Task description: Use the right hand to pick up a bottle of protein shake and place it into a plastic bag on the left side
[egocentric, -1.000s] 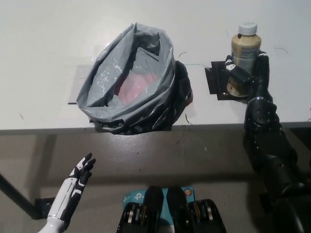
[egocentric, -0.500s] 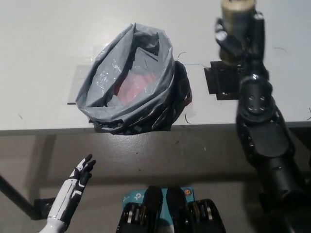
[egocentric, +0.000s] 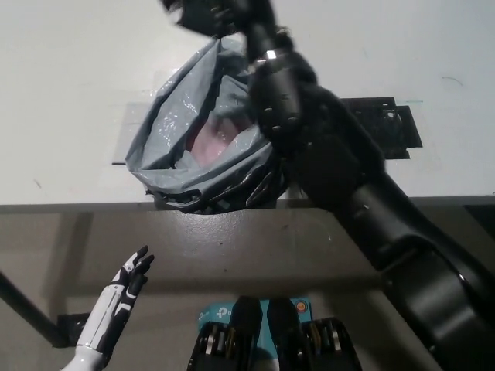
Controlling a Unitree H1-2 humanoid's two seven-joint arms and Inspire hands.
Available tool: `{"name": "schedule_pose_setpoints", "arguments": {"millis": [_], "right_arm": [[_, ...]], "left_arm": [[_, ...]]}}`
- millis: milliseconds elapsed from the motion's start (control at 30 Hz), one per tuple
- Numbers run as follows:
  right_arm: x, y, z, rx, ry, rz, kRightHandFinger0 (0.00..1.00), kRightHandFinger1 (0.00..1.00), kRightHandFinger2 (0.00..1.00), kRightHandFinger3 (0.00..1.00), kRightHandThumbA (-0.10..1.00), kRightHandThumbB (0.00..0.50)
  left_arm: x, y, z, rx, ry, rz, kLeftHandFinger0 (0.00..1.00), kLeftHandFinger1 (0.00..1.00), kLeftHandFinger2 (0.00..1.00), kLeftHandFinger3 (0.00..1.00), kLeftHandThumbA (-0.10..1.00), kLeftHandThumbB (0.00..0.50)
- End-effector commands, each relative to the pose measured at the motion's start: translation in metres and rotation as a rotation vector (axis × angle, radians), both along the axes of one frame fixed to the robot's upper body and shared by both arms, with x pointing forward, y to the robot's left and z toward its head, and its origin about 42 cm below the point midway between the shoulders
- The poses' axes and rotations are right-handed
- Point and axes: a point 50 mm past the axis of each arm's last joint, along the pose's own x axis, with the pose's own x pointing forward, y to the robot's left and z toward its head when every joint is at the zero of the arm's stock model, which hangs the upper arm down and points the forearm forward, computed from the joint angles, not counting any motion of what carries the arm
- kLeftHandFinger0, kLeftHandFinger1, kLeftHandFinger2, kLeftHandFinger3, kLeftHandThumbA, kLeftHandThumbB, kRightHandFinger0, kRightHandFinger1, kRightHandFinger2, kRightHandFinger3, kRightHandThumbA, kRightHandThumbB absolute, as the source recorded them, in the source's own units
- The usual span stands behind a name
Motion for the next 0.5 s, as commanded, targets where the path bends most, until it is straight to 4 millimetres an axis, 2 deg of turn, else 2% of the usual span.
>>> {"name": "schedule_pose_setpoints", "arguments": {"millis": [0, 33, 67, 133, 200, 233, 267, 333, 367, 467], "right_arm": [[-0.003, 0.033, 0.038, -0.213, -0.269, 0.014, 0.0, 0.32, 0.75, 0.89, -0.1, 0.141], [-0.002, 0.037, 0.034, -0.249, -0.279, 0.01, 0.0, 0.31, 0.77, 0.81, -0.1, 0.16], [-0.001, 0.041, 0.027, -0.296, -0.293, 0.007, 0.0, 0.29, 0.74, 0.78, -0.1, 0.189], [0.002, 0.043, 0.018, -0.35, -0.309, -0.002, 0.0, 0.28, 0.73, 0.77, -0.1, 0.189], [0.005, 0.04, 0.005, -0.394, -0.304, -0.007, 0.0, 0.28, 0.77, 0.82, -0.1, 0.174], [0.007, 0.037, -0.001, -0.416, -0.302, -0.013, 0.0, 0.3, 0.79, 0.83, -0.1, 0.186], [0.008, 0.035, -0.005, -0.43, -0.294, -0.015, 0.0, 0.3, 0.79, 0.78, -0.1, 0.202], [0.01, 0.031, -0.011, -0.446, -0.282, -0.018, 0.0, 0.28, 0.8, 0.74, -0.1, 0.202], [0.012, 0.026, -0.02, -0.476, -0.286, -0.032, 0.0, 0.28, 0.81, 0.74, -0.1, 0.214], [0.014, 0.018, -0.035, -0.497, -0.248, -0.039, 0.0, 0.22, 0.77, 0.64, -0.1, 0.207]], "left_arm": [[0.003, 0.0, 0.014, 0.021, -0.058, -0.034, 1.0, 1.0, 1.0, 1.0, 1.0, 0.197], [0.003, 0.0, 0.014, 0.022, -0.058, -0.035, 1.0, 1.0, 1.0, 1.0, 1.0, 0.199], [0.002, 0.0, 0.014, 0.018, -0.06, -0.037, 1.0, 1.0, 1.0, 1.0, 1.0, 0.199], [0.002, -0.001, 0.015, 0.013, -0.06, -0.04, 1.0, 1.0, 1.0, 1.0, 1.0, 0.201], [0.003, 0.0, 0.016, 0.017, -0.062, -0.042, 1.0, 1.0, 1.0, 1.0, 1.0, 0.21], [0.004, 0.0, 0.017, 0.015, -0.063, -0.043, 1.0, 1.0, 1.0, 1.0, 1.0, 0.211], [0.004, 0.0, 0.018, 0.019, -0.063, -0.043, 1.0, 1.0, 1.0, 1.0, 1.0, 0.216], [0.005, 0.0, 0.018, 0.03, -0.065, -0.042, 1.0, 1.0, 1.0, 1.0, 1.0, 0.224], [0.005, 0.0, 0.019, 0.041, -0.065, -0.041, 1.0, 1.0, 1.0, 1.0, 1.0, 0.236], [0.003, 0.0, 0.019, 0.035, -0.055, -0.048, 1.0, 1.0, 1.0, 1.0, 1.0, 0.229]]}}
